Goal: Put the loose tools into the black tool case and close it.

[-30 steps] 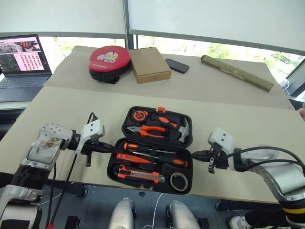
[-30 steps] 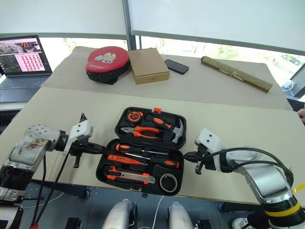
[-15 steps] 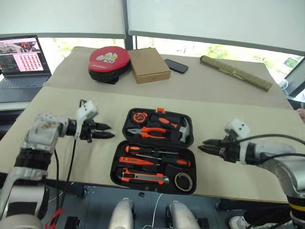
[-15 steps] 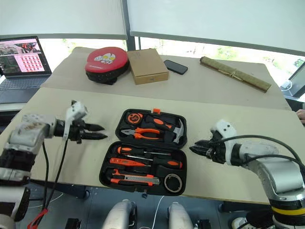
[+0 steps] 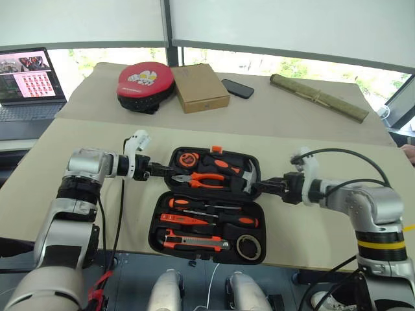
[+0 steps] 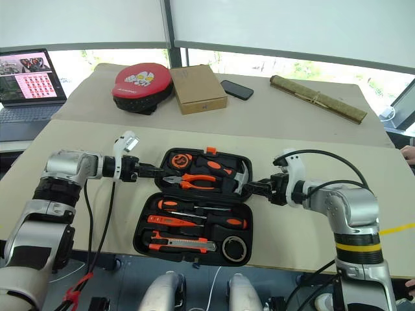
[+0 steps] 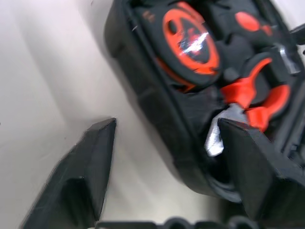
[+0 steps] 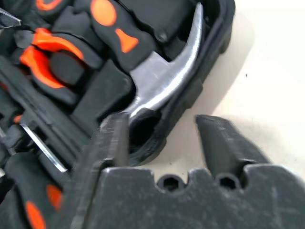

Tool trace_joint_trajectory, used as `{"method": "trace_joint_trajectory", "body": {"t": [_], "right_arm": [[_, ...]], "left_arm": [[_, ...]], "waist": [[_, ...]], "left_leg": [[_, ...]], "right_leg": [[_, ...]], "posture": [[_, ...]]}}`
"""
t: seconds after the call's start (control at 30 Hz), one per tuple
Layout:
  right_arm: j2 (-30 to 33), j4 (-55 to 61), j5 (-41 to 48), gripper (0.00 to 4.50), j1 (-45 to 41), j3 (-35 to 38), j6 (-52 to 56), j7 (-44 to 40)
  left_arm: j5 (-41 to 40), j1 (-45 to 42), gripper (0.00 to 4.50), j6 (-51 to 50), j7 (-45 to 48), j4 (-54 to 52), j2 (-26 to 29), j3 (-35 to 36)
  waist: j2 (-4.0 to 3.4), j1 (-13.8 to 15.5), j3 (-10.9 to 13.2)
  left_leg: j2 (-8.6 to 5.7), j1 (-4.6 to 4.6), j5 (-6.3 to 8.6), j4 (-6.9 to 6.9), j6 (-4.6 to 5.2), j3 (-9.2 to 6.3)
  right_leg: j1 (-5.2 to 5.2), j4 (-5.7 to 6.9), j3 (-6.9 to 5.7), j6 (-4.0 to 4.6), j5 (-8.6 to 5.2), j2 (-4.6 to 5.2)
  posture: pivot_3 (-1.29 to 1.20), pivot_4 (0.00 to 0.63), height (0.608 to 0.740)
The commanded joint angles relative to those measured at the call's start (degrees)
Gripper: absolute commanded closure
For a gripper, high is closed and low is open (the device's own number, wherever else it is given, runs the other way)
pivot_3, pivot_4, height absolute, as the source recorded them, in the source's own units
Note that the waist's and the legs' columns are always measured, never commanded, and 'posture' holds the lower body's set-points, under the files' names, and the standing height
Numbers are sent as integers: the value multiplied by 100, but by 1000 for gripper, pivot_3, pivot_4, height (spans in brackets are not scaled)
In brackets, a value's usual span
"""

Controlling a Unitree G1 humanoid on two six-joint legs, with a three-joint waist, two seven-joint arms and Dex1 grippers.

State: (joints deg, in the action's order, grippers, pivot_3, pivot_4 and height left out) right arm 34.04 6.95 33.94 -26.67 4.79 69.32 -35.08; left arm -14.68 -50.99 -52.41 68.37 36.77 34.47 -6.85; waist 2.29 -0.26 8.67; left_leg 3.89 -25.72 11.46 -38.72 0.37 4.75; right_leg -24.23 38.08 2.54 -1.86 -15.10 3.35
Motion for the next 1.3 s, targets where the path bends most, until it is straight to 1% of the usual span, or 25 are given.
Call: {"method": "trace_joint_trajectory", "body": {"t": [0.03, 0.1, 0.13, 0.2, 0.23, 0.3, 0.4, 0.53, 0.67, 0.8, 0.9, 1.0, 1.07, 1.13, 1.3], "right_arm": [[-4, 86, 56, 3597, -151, 82, 40, 48], [-35, 155, 106, 4316, -132, 101, 78, 77], [-41, 179, 121, 4500, -123, 104, 81, 74], [-76, 230, 164, 4500, -123, 143, 85, 94], [-102, 256, 189, 4500, -133, 177, 70, 109], [-160, 292, 234, 4500, -190, 265, -4, 122], [-243, 416, 178, 4500, -285, 398, -412, 132], [-377, 504, -126, 4500, -379, 573, -1184, 371], [-324, 781, -491, 4500, -186, 476, -2022, 338], [-247, 1212, -833, 4500, 281, 307, -2670, 250], [-147, 1429, -1274, 4500, 768, 81, -3502, 127], [-94, 1414, -1666, 4500, 1178, -74, -4289, 40], [63, 1383, -2325, 4500, 1738, -301, -5452, 1], [175, 1305, -2777, 4500, 2104, -424, -6309, 1], [401, 1031, -3523, 4500, 2736, -439, -7904, 124]], "left_arm": [[11, 51, 2865, 73, 155, -282, 82, -126], [-16, 98, 3512, 70, 95, -302, 45, -77], [-35, 109, 3798, 49, 66, -304, 25, -47], [-107, 165, 4394, 39, 59, -394, -4, 26], [-164, 207, 4452, 37, 68, -483, -17, 76], [-332, 295, 4452, 120, 101, -721, -61, 240], [-582, 461, 4452, 597, 38, -1226, -217, 663], [-294, 810, 4452, 2148, -591, -1868, -537, 906], [-51, 1120, 4452, 3151, -1080, -2200, -688, 962], [384, 1500, 4452, 4360, -1546, -2268, -698, 938], [735, 1780, 4452, 5242, -1902, -2226, -683, 905], [918, 1932, 4452, 5787, -2250, -2124, -705, 948], [1133, 2156, 4452, 6339, -2705, -2100, -713, 1055], [1264, 2319, 4452, 6746, -2955, -2095, -680, 1092], [1419, 2781, 4452, 7417, -3194, -2114, -468, 1157]], "waist": [[0, 3, 0], [0, 2, -1], [-2, 10, -2], [-3, 26, -3], [-3, 25, -3], [-3, 21, -3], [-3, 10, -3], [-3, 41, -1], [-4, 72, 0], [-4, 82, 0], [-4, 76, 0], [-5, 74, 0], [-5, 78, 0], [-5, 76, 0], [-5, 57, 0]], "left_leg": [[0, 0, 0, 0, 0, 0], [-1, 4, 0, -2, 0, -1], [-1, 12, 0, -2, 0, -1], [-2, 20, -1, -3, -1, 0], [-2, 22, -2, -4, -1, 0], [-1, 22, -3, -5, -2, 0], [-1, 18, -4, -4, -3, 0], [-2, -4, -5, -6, -3, -1], [-5, -26, -5, -9, -3, 1], [-3, -31, -4, -1, -3, 1], [-3, -34, -3, 2, -2, 2], [-3, -33, -3, -2, -2, 4], [-2, -30, -4, -4, -2, 4], [-2, -20, -4, -1, -2, 4], [-1, 5, -4, -1, -4, 8]], "right_leg": [[1, 0, 0, 0, 0, 1], [6, 0, -1, 0, 0, 2], [13, 0, 0, 0, 0, 2], [21, 1, -1, -1, 1, 4], [22, 1, -1, -1, 3, 4], [20, 2, 0, 0, 6, 3], [14, 3, 3, 1, 6, 3], [0, 0, 2, -3, 10, 5], [-15, -6, 2, -8, 13, 7], [-21, -10, 0, -8, 13, 5], [-23, -16, 0, -8, 13, 6], [-22, -15, 0, -8, 13, 6], [-21, -12, 0, -8, 13, 6], [-11, -14, 0, -9, 13, 6], [6, -10, 2, -8, 13, 6]], "posture": [[0, 150, 740], [0, 150, 740], [0, 150, 740], [0, 150, 740], [0, 150, 740], [0, 150, 740], [0, 150, 740], [0, 150, 740], [0, 150, 740], [0, 150, 740], [0, 150, 740], [0, 150, 740], [0, 150, 740], [0, 150, 740], [0, 150, 740]]}}
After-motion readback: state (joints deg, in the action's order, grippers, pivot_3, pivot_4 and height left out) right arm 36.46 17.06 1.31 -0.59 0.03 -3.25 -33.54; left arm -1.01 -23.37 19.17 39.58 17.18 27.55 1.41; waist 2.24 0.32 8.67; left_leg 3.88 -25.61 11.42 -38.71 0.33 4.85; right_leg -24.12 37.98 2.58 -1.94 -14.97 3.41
